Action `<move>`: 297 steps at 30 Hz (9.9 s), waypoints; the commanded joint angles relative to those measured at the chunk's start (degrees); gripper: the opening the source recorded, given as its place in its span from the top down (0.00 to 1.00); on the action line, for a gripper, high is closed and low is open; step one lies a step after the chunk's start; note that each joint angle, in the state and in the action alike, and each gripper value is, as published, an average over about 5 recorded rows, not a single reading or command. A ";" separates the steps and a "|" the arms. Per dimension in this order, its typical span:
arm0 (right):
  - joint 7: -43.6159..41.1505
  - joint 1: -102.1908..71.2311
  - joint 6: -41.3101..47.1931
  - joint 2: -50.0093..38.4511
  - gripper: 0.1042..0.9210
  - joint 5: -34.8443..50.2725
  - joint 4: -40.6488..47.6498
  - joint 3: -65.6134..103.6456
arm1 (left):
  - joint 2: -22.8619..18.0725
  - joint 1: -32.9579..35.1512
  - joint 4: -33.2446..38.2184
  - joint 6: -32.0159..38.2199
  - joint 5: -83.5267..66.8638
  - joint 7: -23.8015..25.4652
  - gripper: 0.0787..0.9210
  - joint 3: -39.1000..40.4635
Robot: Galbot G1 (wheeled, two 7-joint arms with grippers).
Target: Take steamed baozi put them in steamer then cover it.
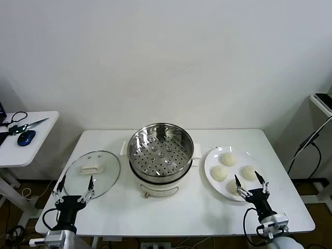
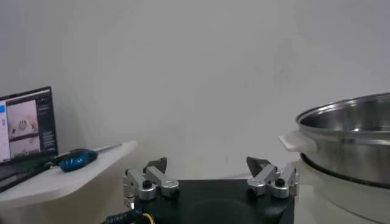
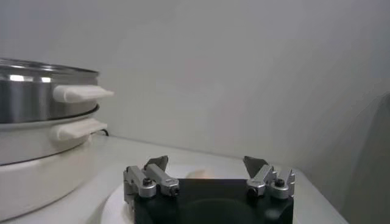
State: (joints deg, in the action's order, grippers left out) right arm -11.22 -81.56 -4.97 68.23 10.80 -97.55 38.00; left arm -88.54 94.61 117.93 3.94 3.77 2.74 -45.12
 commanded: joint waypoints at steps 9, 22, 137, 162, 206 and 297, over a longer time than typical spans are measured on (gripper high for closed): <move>-36.32 25.32 12.81 -29.41 0.12 -10.38 16.40 -10.91 | 1.36 -0.39 -0.61 -0.05 0.47 -0.84 0.12 0.31; -51.69 68.21 11.11 -32.73 0.12 -21.15 34.90 -53.56 | 1.81 -0.19 -2.54 0.31 0.44 -1.16 0.12 0.57; -52.30 100.95 -31.82 16.58 0.27 -52.21 43.98 -98.04 | 3.27 3.70 -2.05 -2.57 -7.16 -1.65 0.12 -0.65; -51.20 100.86 -31.83 14.87 0.12 -50.74 43.01 -96.82 | 2.78 3.48 -3.27 -2.46 -7.03 -2.18 0.12 -0.56; -50.35 90.48 16.27 -25.40 0.12 0.54 34.13 -100.32 | 1.71 5.41 -0.41 -4.70 -2.27 -1.38 0.12 0.12; -39.77 122.87 25.24 15.61 0.22 44.51 39.22 -128.96 | 2.95 9.61 2.52 -3.68 -1.38 -2.28 0.12 2.77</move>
State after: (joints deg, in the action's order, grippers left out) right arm -54.26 42.60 18.49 76.36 50.89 -58.44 -86.23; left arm -85.86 103.86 119.84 0.23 2.38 0.50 -42.51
